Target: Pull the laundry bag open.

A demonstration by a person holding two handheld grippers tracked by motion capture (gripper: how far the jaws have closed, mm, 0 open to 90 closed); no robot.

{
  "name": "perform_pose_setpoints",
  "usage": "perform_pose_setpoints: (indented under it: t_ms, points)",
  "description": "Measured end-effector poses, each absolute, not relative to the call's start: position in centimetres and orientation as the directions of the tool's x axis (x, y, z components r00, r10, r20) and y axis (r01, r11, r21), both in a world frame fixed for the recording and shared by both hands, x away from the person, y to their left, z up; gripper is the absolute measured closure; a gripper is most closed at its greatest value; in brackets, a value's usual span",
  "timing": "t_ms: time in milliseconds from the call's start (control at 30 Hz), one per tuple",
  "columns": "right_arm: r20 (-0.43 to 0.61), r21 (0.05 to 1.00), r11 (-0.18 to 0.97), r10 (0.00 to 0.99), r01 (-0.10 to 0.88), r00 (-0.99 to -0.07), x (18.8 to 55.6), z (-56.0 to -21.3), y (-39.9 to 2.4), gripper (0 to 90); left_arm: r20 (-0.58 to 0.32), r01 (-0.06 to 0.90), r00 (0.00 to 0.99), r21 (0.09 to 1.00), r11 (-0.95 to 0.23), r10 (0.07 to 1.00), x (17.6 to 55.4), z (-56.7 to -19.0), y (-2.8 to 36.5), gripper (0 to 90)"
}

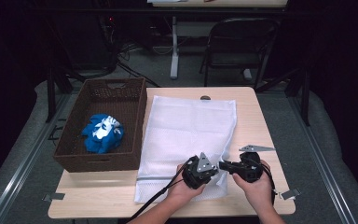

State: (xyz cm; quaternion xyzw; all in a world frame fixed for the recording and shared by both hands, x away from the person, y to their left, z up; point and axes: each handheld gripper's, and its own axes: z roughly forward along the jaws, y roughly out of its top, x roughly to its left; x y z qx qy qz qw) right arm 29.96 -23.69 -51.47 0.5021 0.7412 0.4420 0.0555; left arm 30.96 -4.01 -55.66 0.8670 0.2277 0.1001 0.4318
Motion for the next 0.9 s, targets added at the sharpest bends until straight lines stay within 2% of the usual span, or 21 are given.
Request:
perform_pose_setpoints:
  t_ms: [233,467,900]
  points:
    - [0.363,0.715,0.105,0.789,0.691,-0.495,29.9,-51.5,-23.8,85.3,-0.08,0.34,0.882,0.789,-0.512,0.464,31.4,-55.7,-3.9,81.6]
    - [0.365,0.718,0.109,0.782,0.688,-0.505,29.8,-51.3,-23.8,85.3,-0.078,0.343,0.881,0.785,-0.516,0.467,31.8,-56.1,-4.0,70.7]
    - [0.377,0.72,0.114,0.764,0.684,-0.524,29.7,-51.3,-23.5,85.3,-0.102,0.324,0.906,0.792,-0.518,0.41,32.3,-56.0,-4.0,74.0]
